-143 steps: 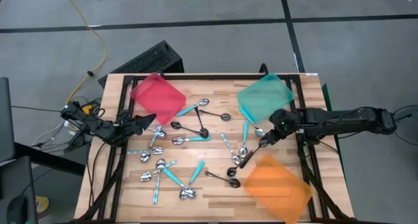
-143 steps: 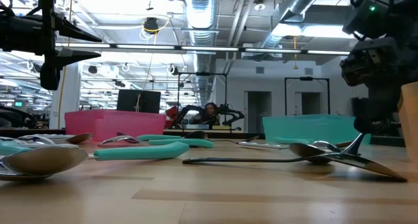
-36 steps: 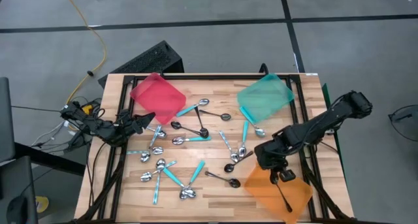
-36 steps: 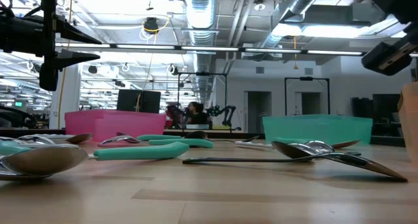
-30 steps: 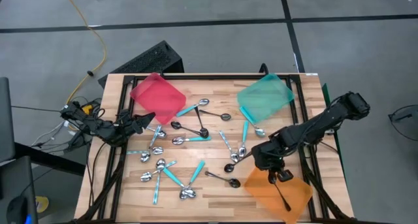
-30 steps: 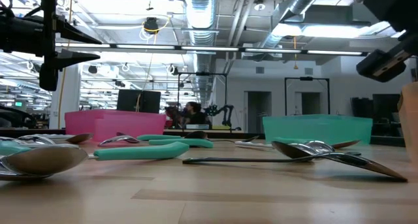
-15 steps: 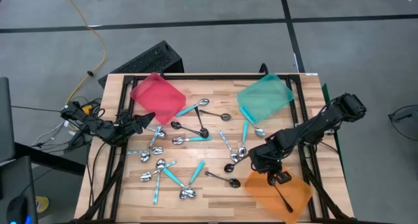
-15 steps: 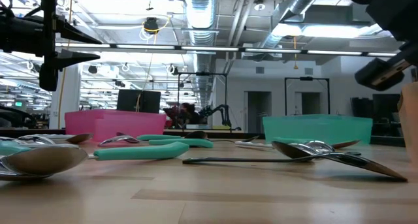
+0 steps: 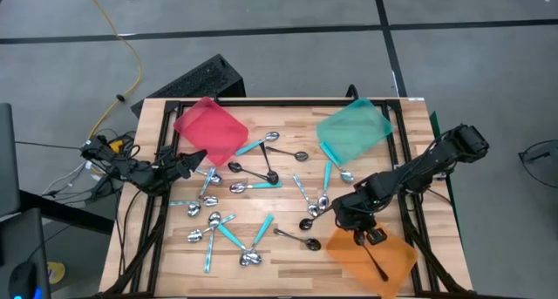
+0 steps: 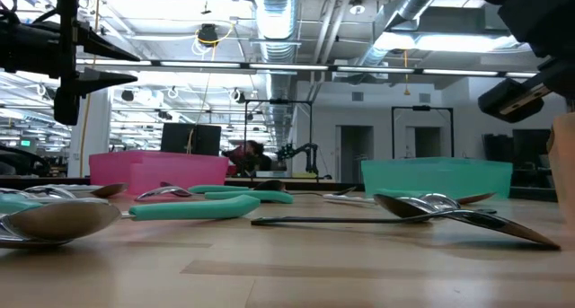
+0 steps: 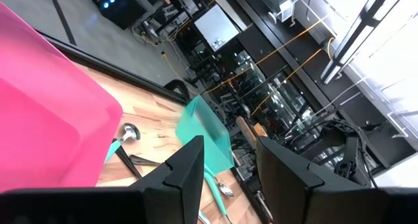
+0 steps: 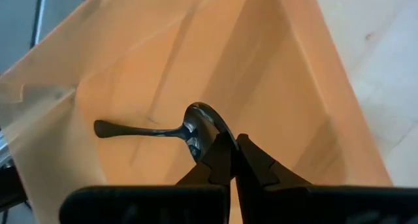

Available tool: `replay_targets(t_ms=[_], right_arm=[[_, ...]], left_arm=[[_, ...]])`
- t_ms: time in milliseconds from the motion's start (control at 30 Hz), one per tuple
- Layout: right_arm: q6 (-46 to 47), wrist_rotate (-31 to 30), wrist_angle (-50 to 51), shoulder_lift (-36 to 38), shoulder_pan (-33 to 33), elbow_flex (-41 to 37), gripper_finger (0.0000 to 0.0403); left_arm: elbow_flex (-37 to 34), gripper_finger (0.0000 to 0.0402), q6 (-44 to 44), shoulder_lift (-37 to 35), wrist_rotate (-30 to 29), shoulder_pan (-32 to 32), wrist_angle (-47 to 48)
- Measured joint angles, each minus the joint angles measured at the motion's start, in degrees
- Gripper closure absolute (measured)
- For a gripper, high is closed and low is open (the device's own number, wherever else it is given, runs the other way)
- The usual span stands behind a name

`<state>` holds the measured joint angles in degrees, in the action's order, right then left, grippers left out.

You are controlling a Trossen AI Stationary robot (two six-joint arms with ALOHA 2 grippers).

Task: Sort silverware by color (type)
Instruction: Put the black spoon into the orange bin

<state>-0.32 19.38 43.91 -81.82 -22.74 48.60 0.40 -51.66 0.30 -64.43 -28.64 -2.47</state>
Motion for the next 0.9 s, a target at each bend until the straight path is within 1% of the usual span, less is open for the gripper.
replay_targets(t_ms=[133,767,900], right_arm=[[0.27,-2.89,0.31,0.00,0.00,0.00,0.0373],[-0.01,-4.05,-0.28,0.02,0.07,-2.05,0.0371],[-0.01,-5.34,-0.90,0.02,0.07,-2.49,0.0370]], left_arm=[[0.00,0.0278,0.00,0.00,-0.32,0.01,0.08],[-0.02,0.0278,0.92,0.00,-0.54,0.00,0.12],[0.00,0.0278,0.92,-0.01,-0.54,0.02,0.12]])
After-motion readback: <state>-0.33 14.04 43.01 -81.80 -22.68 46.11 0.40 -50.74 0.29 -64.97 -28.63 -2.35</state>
